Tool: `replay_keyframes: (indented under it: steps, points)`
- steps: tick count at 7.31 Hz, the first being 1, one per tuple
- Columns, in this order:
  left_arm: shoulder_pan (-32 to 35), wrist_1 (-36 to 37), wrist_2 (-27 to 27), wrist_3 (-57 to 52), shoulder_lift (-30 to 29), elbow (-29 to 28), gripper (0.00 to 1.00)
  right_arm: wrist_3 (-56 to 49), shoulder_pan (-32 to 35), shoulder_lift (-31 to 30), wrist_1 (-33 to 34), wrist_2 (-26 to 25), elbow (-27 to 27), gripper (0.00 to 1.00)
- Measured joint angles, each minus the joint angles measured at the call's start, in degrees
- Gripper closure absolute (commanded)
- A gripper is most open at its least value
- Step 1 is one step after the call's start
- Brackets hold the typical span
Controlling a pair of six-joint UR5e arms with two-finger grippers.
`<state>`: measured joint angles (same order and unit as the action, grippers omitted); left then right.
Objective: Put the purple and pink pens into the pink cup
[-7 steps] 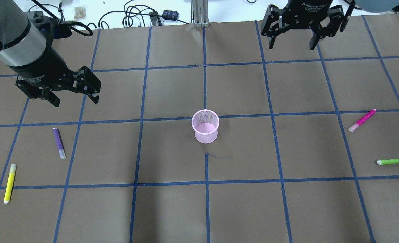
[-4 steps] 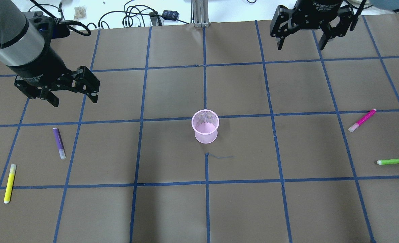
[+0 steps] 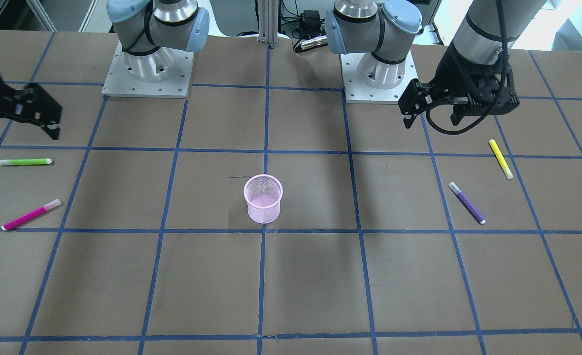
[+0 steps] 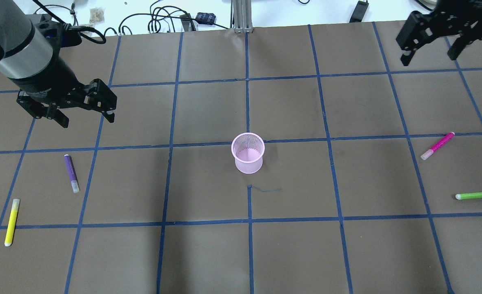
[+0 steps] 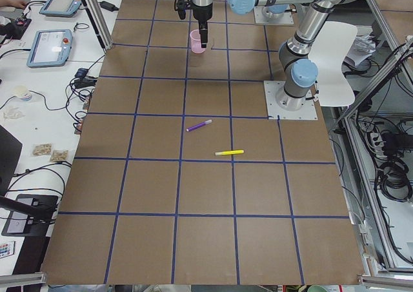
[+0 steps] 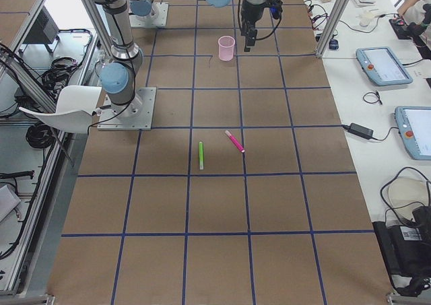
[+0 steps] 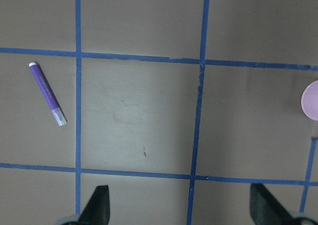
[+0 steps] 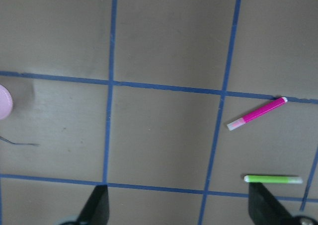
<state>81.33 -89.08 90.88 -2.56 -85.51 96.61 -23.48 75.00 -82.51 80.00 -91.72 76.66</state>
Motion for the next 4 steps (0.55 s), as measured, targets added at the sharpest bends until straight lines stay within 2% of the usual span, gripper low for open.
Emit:
replay_keyframes:
  steps: [2, 4]
  points:
    - [-5.83, 2.79, -0.38, 0.12, -2.41, 0.41, 0.0, -21.3, -8.68, 1.05, 0.42, 0.7, 0.13, 0.0]
    - [-11.01, 8.45, -0.17, -0.25, -5.54, 2.1, 0.0, -48.89, -14.14, 1.96, 0.26, 2.59, 0.41, 0.0]
